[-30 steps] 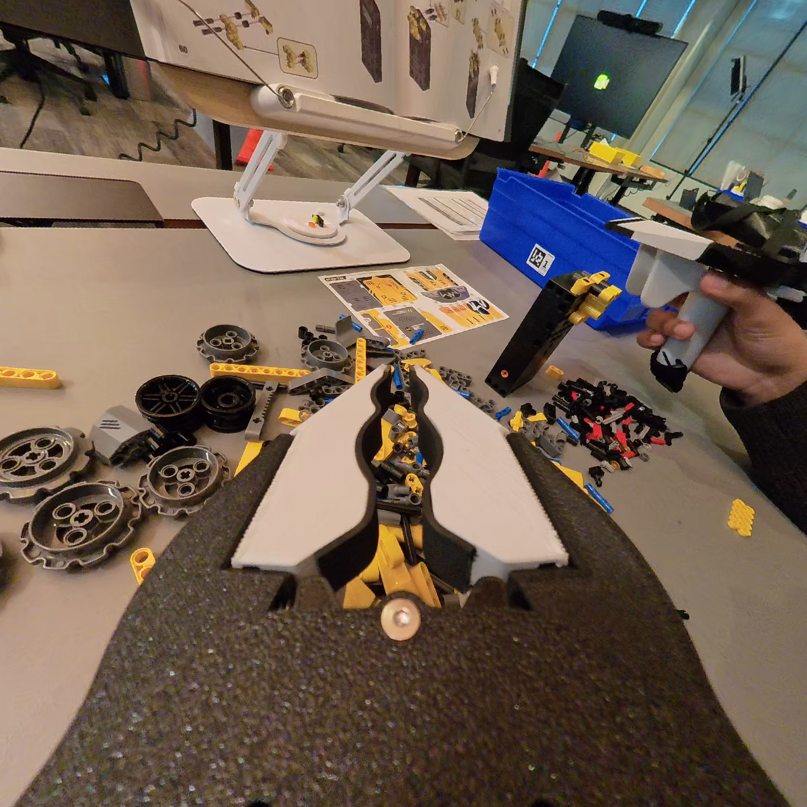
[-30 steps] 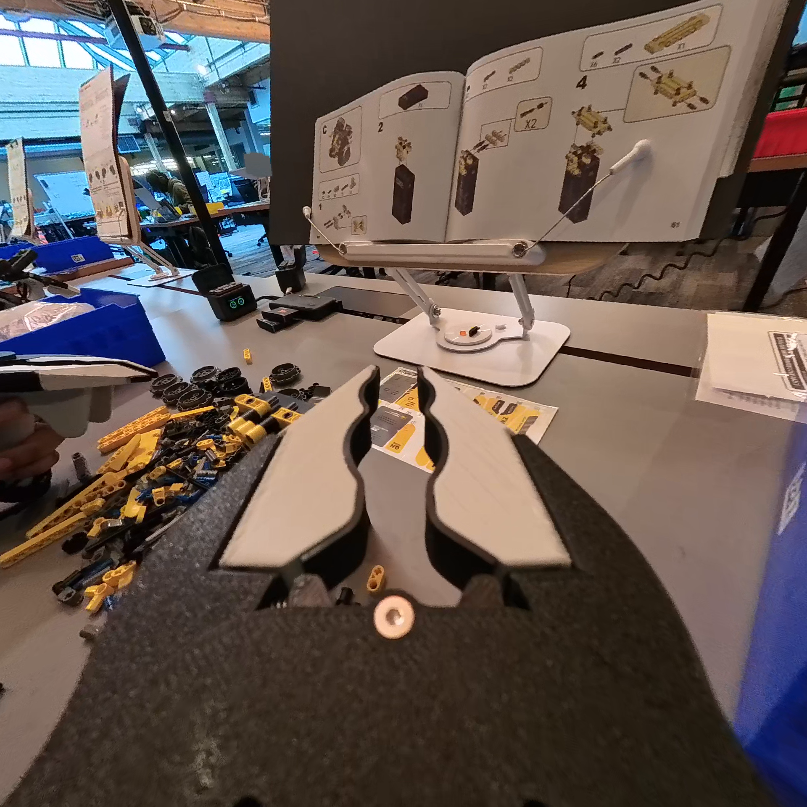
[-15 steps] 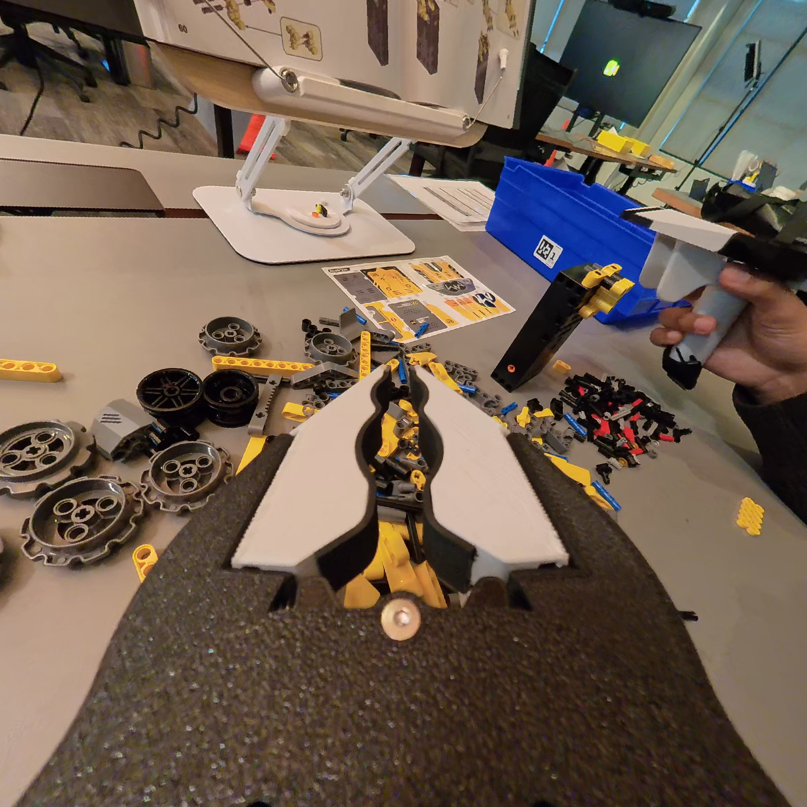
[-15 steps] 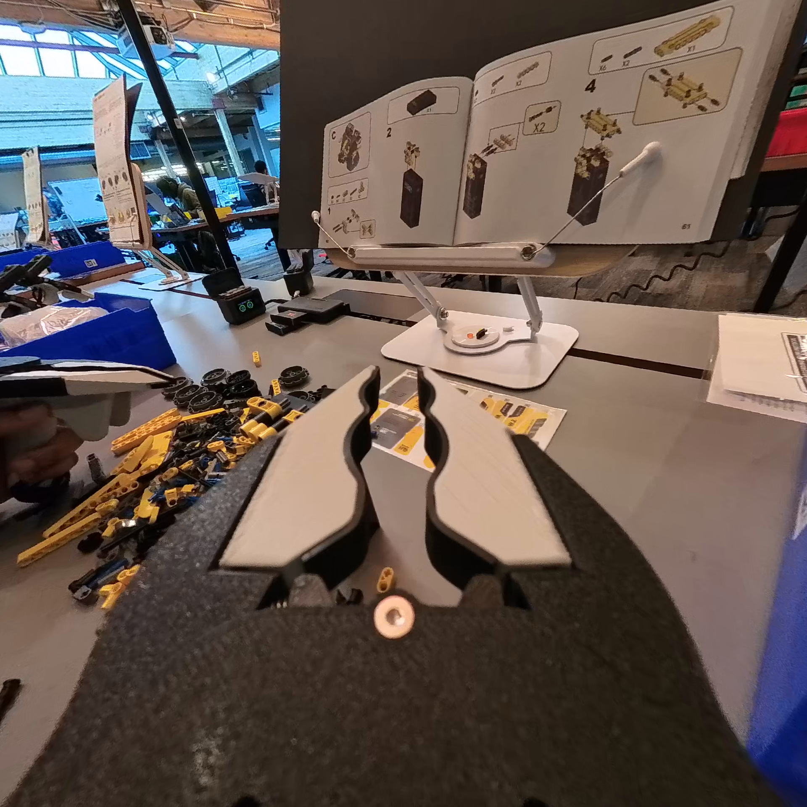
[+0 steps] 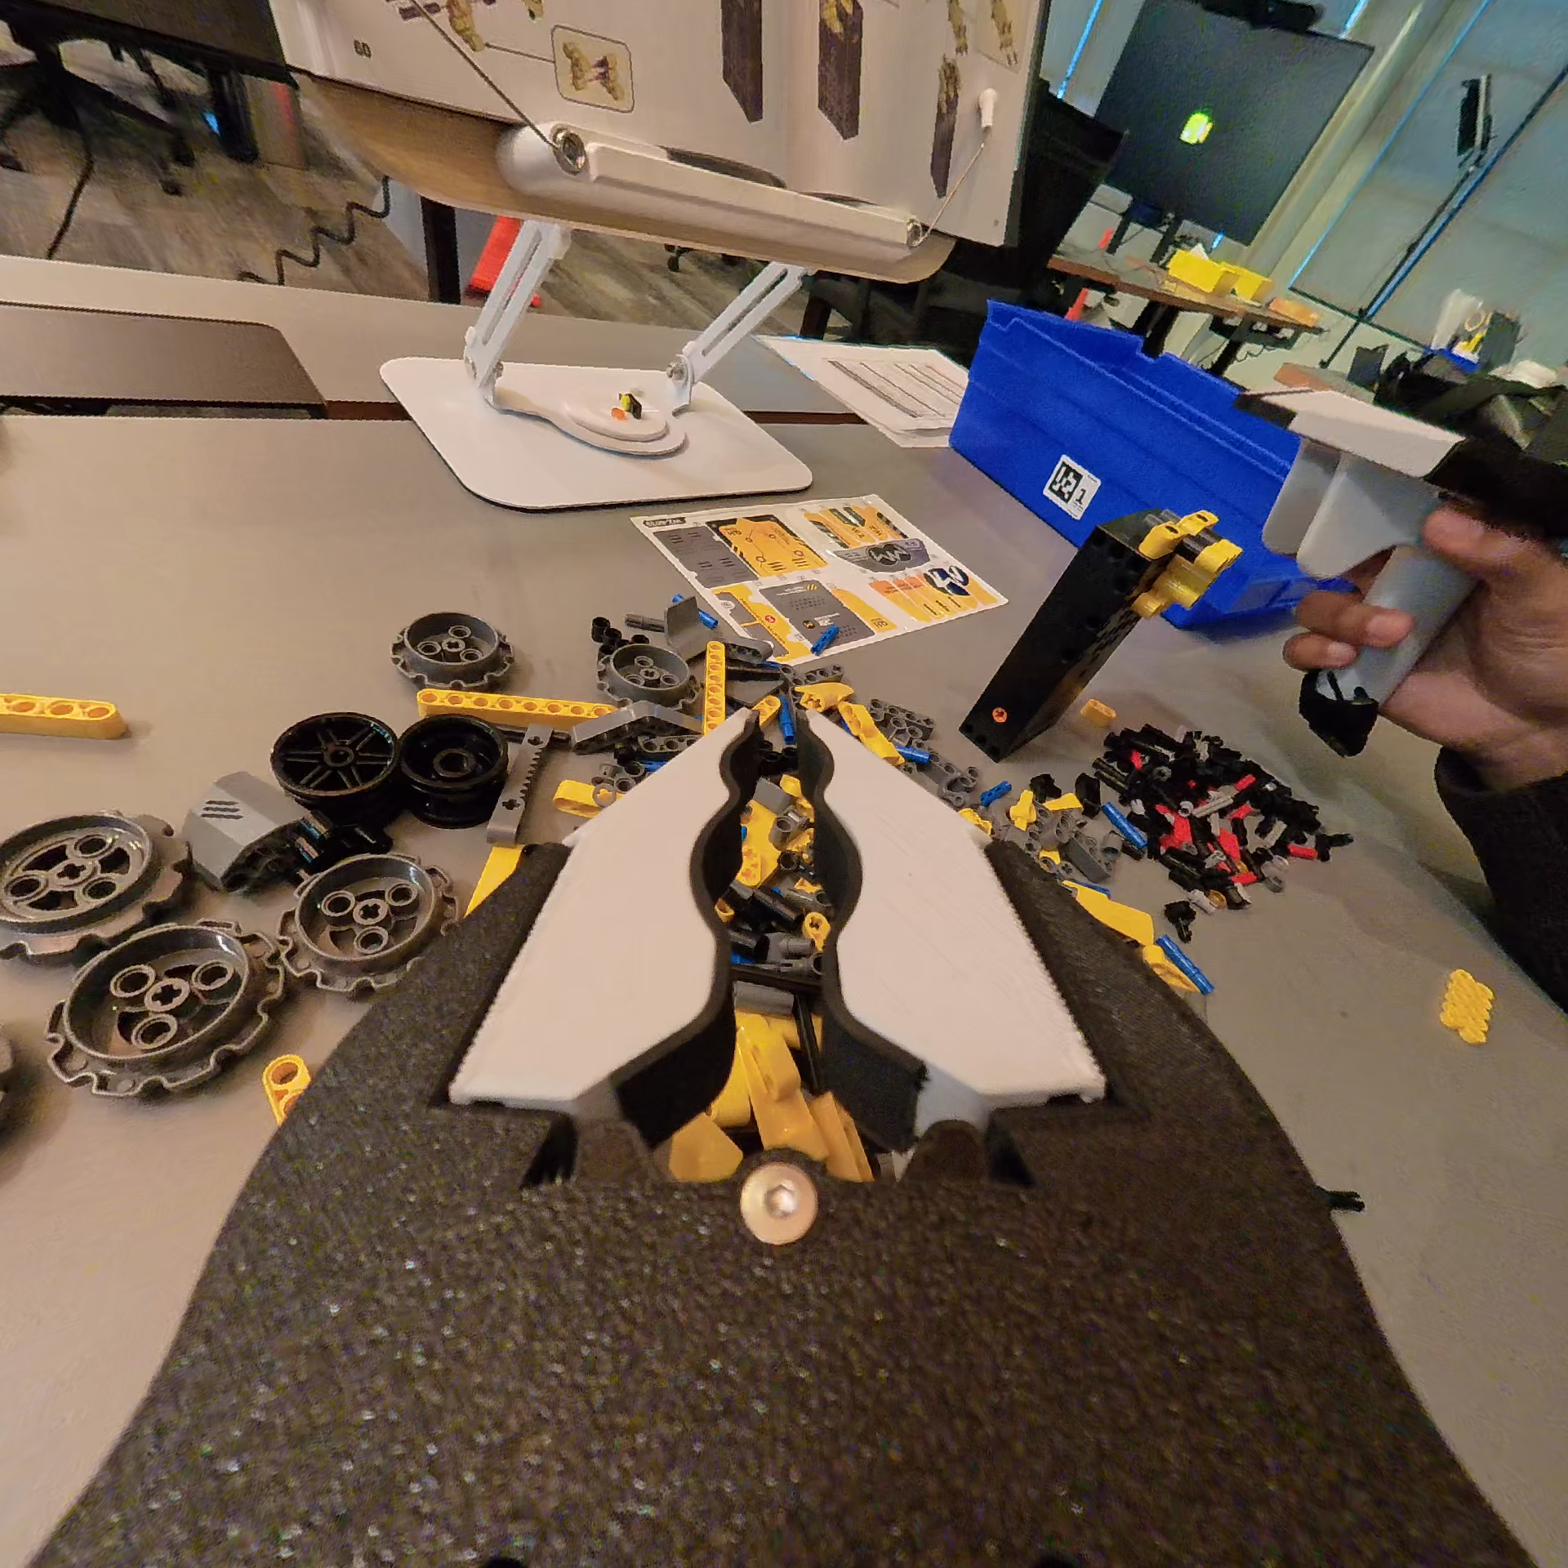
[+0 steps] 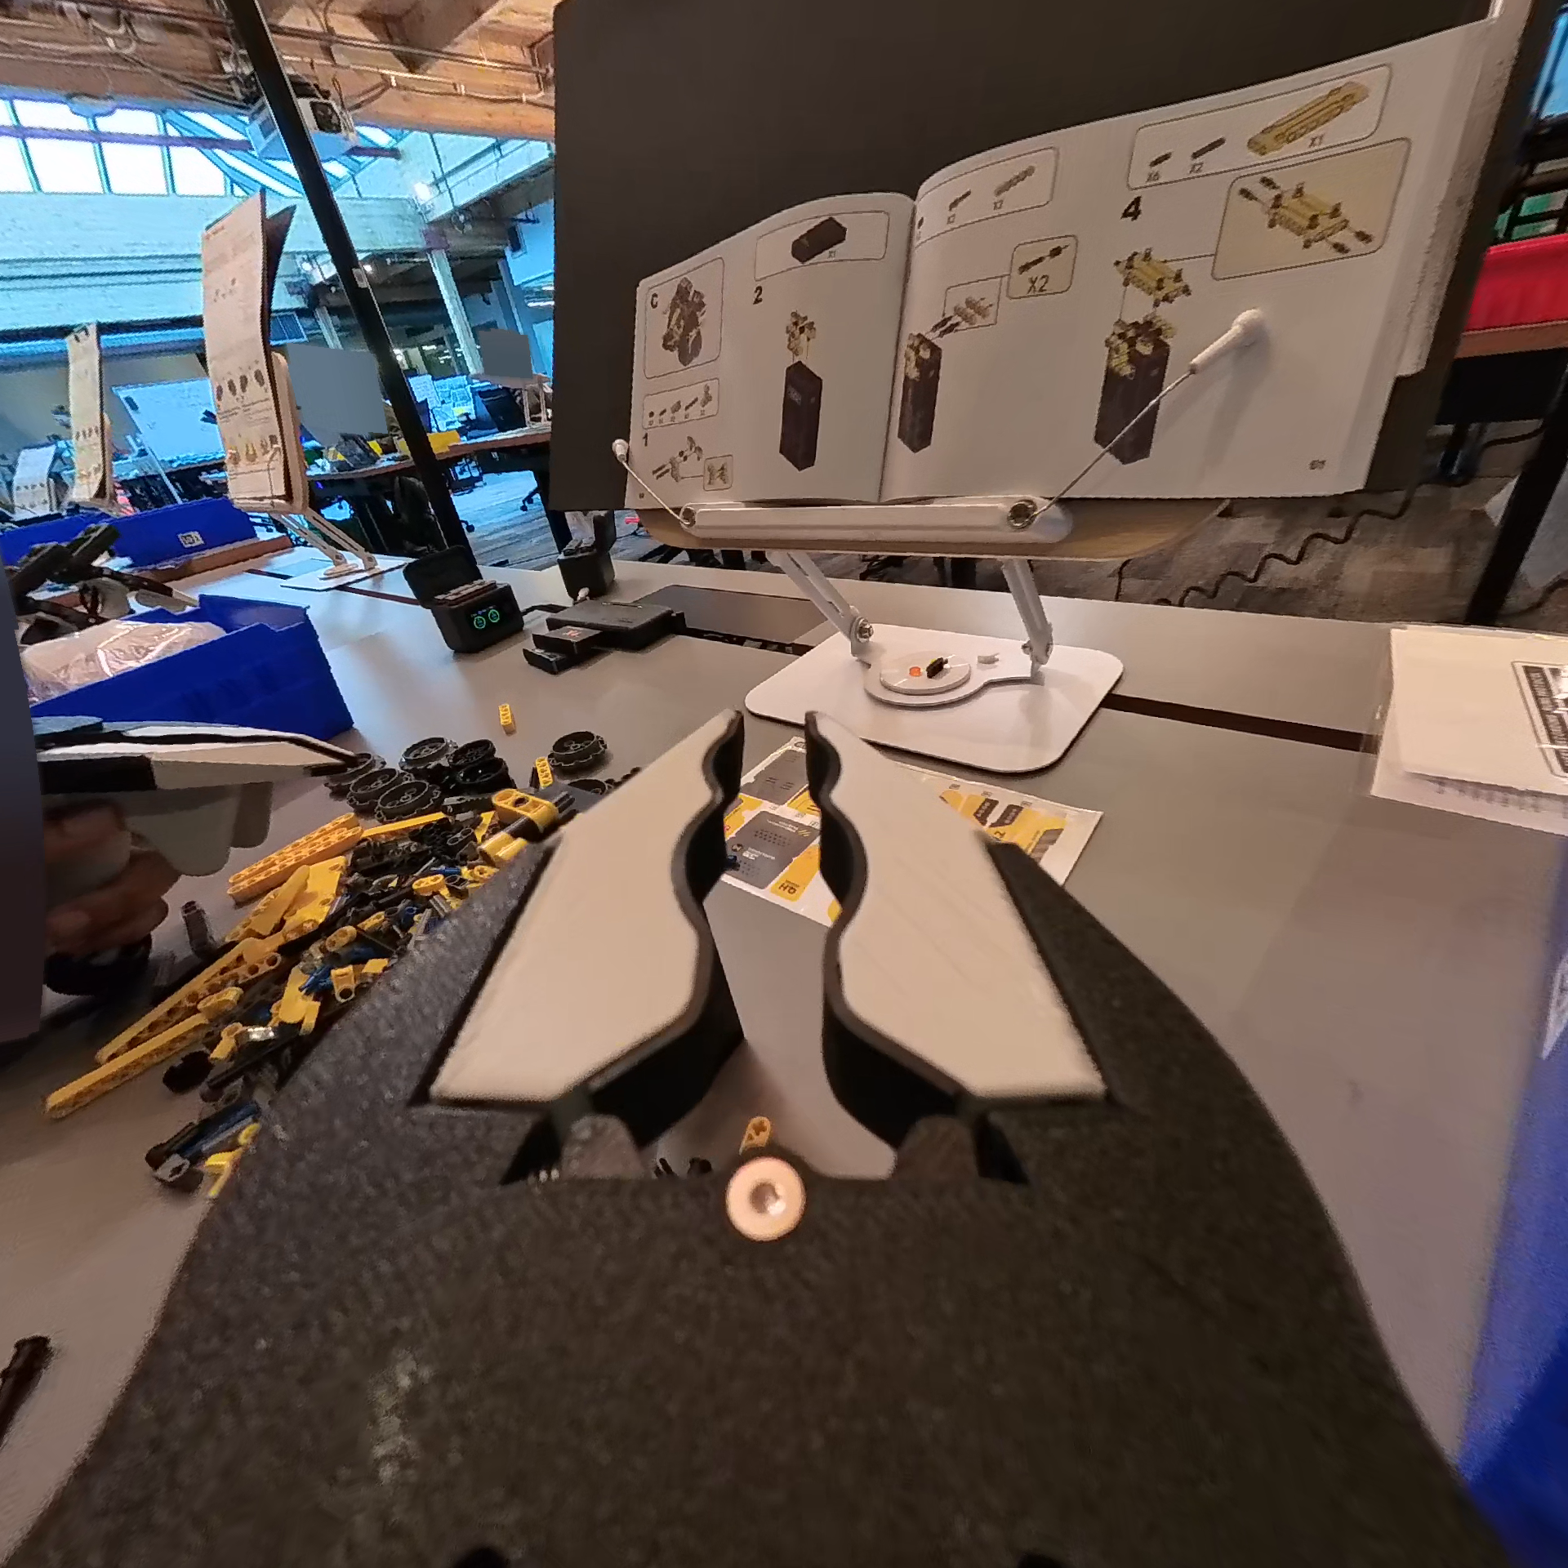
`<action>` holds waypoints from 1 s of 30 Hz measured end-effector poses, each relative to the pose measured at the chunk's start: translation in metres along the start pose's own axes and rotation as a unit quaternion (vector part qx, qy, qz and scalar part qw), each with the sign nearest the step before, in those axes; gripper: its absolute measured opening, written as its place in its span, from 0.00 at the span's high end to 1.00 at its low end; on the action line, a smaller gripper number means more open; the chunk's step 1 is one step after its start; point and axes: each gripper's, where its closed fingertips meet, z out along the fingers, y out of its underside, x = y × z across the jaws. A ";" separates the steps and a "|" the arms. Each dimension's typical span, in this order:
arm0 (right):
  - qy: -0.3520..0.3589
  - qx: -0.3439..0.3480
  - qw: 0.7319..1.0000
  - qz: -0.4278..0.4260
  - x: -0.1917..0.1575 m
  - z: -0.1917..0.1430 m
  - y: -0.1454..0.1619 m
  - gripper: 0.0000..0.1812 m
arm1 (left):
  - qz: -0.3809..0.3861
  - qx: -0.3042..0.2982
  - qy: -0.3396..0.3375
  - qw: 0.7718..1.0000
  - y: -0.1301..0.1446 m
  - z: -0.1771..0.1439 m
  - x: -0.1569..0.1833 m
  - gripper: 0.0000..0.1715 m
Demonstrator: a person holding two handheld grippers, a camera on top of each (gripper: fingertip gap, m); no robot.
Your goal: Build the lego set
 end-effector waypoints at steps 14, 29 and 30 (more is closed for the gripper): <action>0.004 0.000 1.000 -0.016 -0.002 0.001 0.000 0.93 | 0.006 -0.070 0.049 0.996 0.020 0.014 0.020 0.88; 0.000 0.005 1.000 -0.016 -0.005 -0.001 -0.004 0.93 | 0.147 -0.246 0.047 0.957 0.062 0.061 0.027 0.83; -0.003 0.005 1.000 -0.014 -0.006 -0.001 -0.004 0.93 | 0.149 -0.251 0.048 0.955 0.064 0.061 0.026 0.83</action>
